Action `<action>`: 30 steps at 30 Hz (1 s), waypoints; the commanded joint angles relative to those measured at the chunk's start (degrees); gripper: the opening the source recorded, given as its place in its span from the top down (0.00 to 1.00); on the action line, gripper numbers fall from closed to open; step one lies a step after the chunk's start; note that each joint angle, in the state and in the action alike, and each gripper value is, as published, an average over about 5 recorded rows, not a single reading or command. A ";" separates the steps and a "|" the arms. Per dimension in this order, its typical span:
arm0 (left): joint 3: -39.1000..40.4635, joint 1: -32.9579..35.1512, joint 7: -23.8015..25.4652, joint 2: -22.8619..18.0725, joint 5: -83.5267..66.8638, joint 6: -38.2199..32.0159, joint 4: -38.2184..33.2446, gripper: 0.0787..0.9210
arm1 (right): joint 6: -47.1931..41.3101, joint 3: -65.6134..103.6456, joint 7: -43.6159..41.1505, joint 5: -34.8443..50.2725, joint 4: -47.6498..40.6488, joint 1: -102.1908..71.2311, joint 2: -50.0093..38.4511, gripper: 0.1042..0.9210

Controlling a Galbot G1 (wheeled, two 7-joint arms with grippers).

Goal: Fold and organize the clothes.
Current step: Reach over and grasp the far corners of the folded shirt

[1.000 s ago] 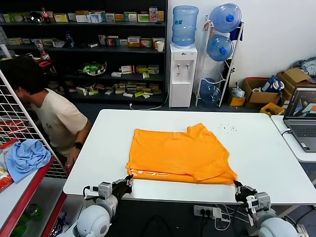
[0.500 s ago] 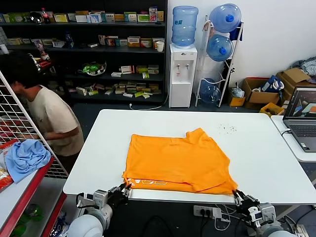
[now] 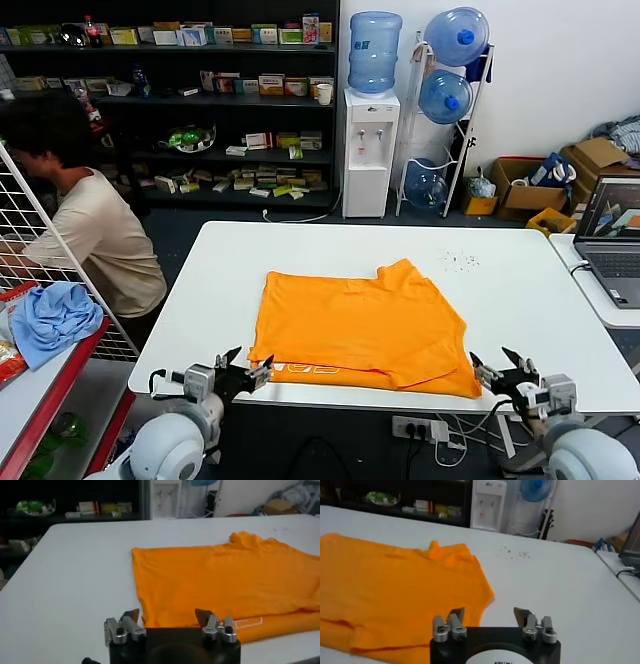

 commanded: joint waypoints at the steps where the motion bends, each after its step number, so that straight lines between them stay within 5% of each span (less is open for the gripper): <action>1: 5.25 -18.54 2.46 -6.38 0.79 -3.15 15.65 0.13 | -1.31 -9.94 -5.10 4.97 -18.88 26.69 0.20 0.13; 15: 12.20 -37.41 4.39 -17.25 -1.12 -3.39 43.90 0.12 | -6.34 -20.20 -15.77 -3.34 -48.17 52.09 11.98 0.12; 30: 11.70 -40.55 8.69 -23.59 4.96 -8.19 59.84 0.12 | -1.98 -20.87 -24.22 -12.43 -60.62 54.50 22.04 0.12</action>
